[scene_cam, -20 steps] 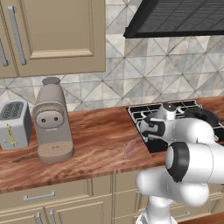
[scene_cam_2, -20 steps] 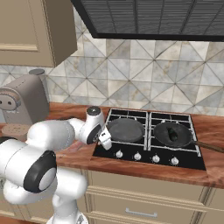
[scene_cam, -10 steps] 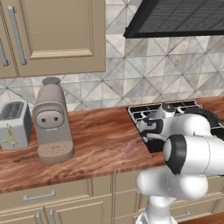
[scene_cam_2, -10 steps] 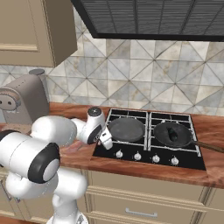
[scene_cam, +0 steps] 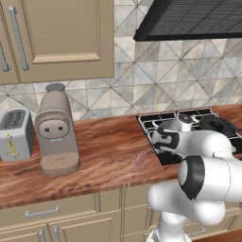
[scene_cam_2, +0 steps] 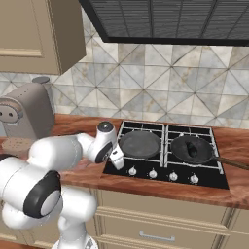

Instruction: Place both pans onto different burners. Then place the eggplant and the steak on different pans.

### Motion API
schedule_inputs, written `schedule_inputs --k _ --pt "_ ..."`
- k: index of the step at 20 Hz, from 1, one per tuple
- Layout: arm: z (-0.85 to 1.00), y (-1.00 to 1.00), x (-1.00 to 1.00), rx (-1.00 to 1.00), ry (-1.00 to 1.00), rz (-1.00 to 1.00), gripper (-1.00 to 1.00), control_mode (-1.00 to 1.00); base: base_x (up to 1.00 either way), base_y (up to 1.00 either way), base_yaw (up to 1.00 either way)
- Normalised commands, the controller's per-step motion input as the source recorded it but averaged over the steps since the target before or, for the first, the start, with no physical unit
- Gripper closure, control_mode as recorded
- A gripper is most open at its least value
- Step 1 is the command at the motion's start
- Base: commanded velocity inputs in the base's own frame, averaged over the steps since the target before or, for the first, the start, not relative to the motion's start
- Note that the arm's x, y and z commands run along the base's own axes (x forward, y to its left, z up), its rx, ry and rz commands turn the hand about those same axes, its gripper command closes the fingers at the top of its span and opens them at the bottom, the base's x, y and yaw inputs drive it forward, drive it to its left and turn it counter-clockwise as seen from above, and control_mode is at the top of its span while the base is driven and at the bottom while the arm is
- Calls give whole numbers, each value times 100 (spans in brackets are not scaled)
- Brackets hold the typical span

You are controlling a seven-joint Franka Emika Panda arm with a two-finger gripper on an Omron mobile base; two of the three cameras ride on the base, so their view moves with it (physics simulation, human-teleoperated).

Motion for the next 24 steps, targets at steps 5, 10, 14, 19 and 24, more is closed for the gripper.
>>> schedule_inputs --k 5,10,14,19,24 --pt "38 4 -33 3 0 0 -100 -100 0 0 0" --pt "40 38 -48 8 0 2 -100 -100 0 0 0" --pt "15 69 -49 0 0 10 -100 -100 0 0 0" --pt "7 71 -25 -1 0 12 -100 -100 0 0 0" --pt "0 43 5 -3 -2 10 -100 -100 0 0 0"
